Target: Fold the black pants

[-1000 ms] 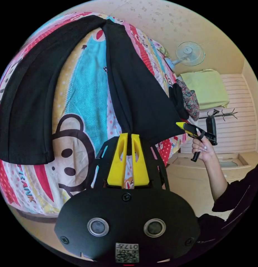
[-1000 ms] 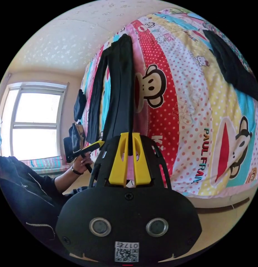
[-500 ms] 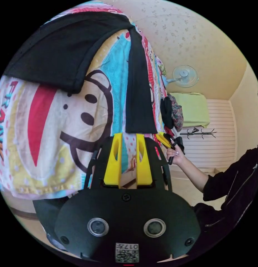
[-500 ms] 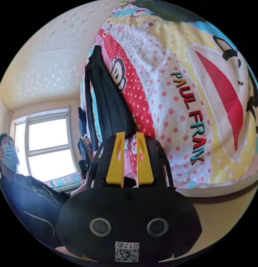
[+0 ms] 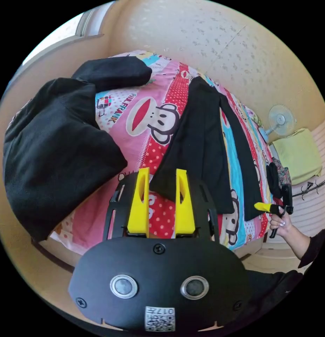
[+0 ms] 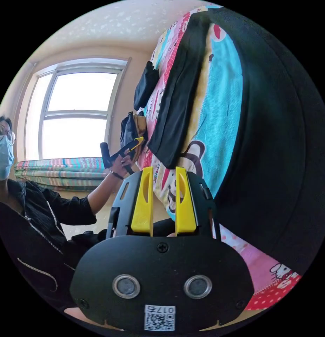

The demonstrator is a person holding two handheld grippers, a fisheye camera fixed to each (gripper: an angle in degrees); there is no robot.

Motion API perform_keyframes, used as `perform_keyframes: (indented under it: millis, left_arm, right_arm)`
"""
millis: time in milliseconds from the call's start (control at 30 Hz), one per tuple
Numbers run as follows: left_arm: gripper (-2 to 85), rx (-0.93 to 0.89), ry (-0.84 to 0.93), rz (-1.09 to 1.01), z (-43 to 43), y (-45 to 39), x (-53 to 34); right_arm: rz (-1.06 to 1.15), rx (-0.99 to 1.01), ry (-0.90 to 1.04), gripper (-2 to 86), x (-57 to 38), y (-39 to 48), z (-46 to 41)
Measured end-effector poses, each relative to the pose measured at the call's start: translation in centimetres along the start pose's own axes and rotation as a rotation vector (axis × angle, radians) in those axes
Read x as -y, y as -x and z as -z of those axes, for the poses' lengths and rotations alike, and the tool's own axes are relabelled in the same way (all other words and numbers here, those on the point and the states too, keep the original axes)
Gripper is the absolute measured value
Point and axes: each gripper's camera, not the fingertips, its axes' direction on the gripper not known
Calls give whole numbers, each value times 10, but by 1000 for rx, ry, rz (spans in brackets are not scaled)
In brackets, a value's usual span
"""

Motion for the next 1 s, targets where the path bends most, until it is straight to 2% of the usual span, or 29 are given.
perform_keyframes:
  millis: [100,233,367,500,667,767,833,867,1000]
  left_arm:
    - [133,-44,144,-31,-33,18,3]
    - [131,-60,72,45,-41,29,-1]
    - [73,-59,120,-14,-29,28,11]
    - [42,-184,160,-72,25,27,24]
    - [40,-153,156,-110,70,27,6]
    - [44,-28,120,-131,39,28,-13]
    - [43,66,163,-107,16,35,-17]
    - [47,68,230,-106,7,42,-15]
    - [98,-59,148,-54,53,58,-22]
  right_arm:
    - [-20,-47,69,117,33,-6,-36]
    - [-78,-100,98,98,49,-15,-65]
    - [-105,15,68,45,47,-6,-59]
    - [-179,119,-32,33,33,20,-33]
    - [-103,3,61,23,10,56,-31]
    - [-141,-182,169,21,5,34,-61]
    - [-134,-189,204,26,4,25,-70]
    - [-109,-152,181,31,2,25,-66]
    - [-116,-149,71,68,-12,28,-23]
